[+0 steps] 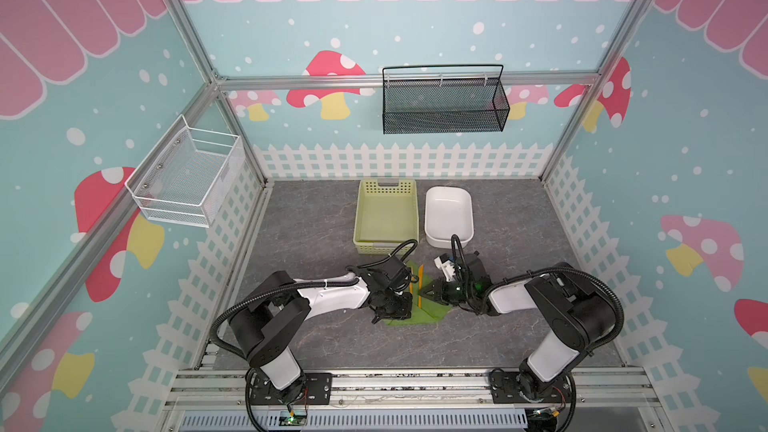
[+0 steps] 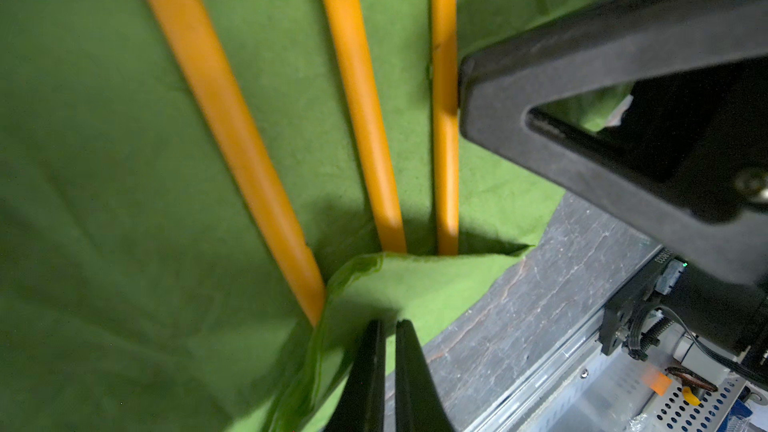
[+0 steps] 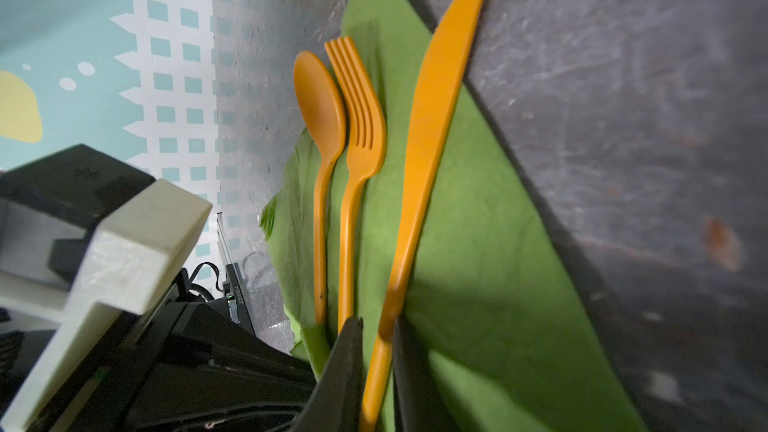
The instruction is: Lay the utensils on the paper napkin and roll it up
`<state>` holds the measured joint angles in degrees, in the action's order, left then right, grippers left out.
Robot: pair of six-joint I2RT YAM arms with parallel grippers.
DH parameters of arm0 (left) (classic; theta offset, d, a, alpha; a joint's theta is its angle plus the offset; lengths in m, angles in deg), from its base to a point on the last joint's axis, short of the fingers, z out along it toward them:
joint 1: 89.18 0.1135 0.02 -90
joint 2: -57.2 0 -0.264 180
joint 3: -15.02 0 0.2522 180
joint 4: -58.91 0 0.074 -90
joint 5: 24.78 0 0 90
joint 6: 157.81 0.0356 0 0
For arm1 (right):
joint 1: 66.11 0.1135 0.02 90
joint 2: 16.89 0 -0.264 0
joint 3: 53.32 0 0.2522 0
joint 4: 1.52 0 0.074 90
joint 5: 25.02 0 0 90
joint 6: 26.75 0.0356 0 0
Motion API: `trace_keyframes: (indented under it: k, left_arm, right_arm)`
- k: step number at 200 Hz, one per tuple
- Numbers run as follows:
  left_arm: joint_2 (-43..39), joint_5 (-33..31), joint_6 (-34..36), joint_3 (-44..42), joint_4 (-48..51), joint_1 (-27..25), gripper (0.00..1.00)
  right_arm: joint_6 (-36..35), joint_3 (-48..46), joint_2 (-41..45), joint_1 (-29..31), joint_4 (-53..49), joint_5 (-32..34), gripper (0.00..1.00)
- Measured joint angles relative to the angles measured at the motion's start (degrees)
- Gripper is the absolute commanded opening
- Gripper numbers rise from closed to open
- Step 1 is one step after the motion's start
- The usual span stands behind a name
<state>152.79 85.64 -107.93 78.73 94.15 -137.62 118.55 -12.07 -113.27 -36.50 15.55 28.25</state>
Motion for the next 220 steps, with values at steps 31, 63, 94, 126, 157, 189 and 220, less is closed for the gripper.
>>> trace_keyframes:
  k: [31,63,94,126,157,189,220]
  left_arm:
    - [0.0,0.0,0.0,-0.1,0.0,0.0,0.11]
    - [0.0,0.0,0.0,-0.1,0.0,0.0,0.11]
    - [0.0,0.0,0.0,-0.1,0.0,0.0,0.11]
    - [0.0,0.0,0.0,-0.1,0.0,0.0,0.11]
    - [0.0,0.0,0.0,-0.2,0.0,0.0,0.11]
    - [0.0,0.0,0.0,-0.2,0.0,0.0,0.11]
    - [0.0,0.0,0.0,-0.2,-0.1,0.0,0.11]
  right_arm:
    - [-0.9,0.9,0.5,0.0,-2.4,2.2,0.16]
    - [-1.5,1.9,2.7,0.0,-5.7,5.2,0.16]
    - [-2.2,3.6,3.6,0.0,-7.6,7.1,0.17]
    - [-2.6,5.2,3.3,0.0,-8.5,7.6,0.21]
    - [-2.8,6.3,1.9,0.0,-8.9,7.9,0.23]
    - [-3.0,7.1,0.1,0.0,-9.0,7.9,0.23]
    - [-3.1,7.3,-1.1,0.0,-9.0,7.7,0.23]
